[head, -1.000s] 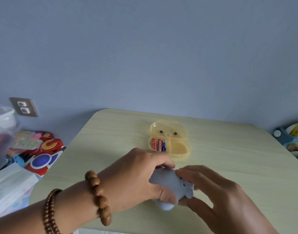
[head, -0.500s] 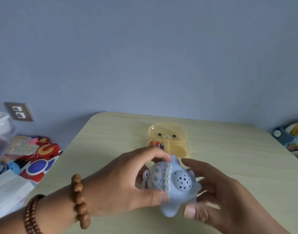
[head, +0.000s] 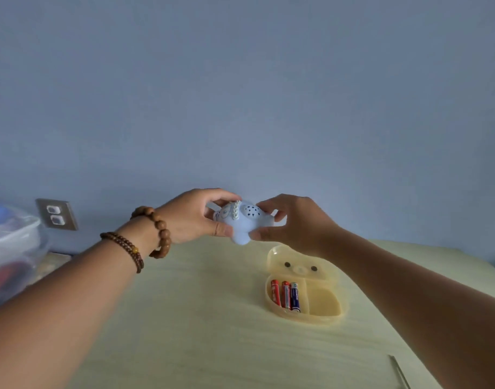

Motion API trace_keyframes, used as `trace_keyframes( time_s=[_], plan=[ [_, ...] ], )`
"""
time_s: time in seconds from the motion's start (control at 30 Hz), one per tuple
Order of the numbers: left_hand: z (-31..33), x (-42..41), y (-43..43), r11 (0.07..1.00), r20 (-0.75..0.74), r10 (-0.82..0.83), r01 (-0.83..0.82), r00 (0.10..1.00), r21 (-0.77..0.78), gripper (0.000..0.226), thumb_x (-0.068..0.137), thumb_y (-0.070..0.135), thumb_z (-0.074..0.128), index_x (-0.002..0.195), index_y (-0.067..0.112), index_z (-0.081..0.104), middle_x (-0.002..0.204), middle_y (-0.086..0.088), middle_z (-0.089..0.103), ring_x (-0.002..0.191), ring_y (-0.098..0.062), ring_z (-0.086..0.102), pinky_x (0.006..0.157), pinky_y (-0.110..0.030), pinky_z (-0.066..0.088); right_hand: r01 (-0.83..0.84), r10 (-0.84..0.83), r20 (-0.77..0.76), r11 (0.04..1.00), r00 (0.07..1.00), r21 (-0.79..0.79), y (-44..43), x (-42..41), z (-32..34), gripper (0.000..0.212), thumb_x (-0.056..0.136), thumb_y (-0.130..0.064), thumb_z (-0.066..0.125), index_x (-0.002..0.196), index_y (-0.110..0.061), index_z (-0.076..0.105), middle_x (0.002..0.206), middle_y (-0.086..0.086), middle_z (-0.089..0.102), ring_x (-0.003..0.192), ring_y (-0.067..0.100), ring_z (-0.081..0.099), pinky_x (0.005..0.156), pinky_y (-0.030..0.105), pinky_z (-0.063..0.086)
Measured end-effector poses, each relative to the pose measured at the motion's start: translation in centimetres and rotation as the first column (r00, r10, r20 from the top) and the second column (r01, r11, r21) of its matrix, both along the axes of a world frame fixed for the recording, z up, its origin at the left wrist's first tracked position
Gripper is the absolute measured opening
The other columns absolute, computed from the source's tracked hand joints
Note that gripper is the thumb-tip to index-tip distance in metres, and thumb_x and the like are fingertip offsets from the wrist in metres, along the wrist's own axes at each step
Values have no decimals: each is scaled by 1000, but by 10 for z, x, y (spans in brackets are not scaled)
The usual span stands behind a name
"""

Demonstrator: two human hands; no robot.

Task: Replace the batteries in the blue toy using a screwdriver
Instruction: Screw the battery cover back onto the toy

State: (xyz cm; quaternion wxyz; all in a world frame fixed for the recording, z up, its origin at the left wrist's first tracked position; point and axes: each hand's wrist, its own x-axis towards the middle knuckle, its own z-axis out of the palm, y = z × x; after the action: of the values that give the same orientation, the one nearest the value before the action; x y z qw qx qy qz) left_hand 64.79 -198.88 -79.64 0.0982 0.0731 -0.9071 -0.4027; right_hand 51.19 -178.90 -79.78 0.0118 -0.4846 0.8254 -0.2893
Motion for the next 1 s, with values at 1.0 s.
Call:
trace_keyframes(
  time_s=[1.0],
  plan=[
    [-60,-10,-33,955,-177,288,-296,941,-18,59,73,38,86,124,23,60,120,6,65,111,-4,63,98,-33,54,19,20,-207,983,978,184,110,45,-32,51,68,-78,58,110,-50,61,110,-30,53,104,-2,57,84,26,53]
  ],
)
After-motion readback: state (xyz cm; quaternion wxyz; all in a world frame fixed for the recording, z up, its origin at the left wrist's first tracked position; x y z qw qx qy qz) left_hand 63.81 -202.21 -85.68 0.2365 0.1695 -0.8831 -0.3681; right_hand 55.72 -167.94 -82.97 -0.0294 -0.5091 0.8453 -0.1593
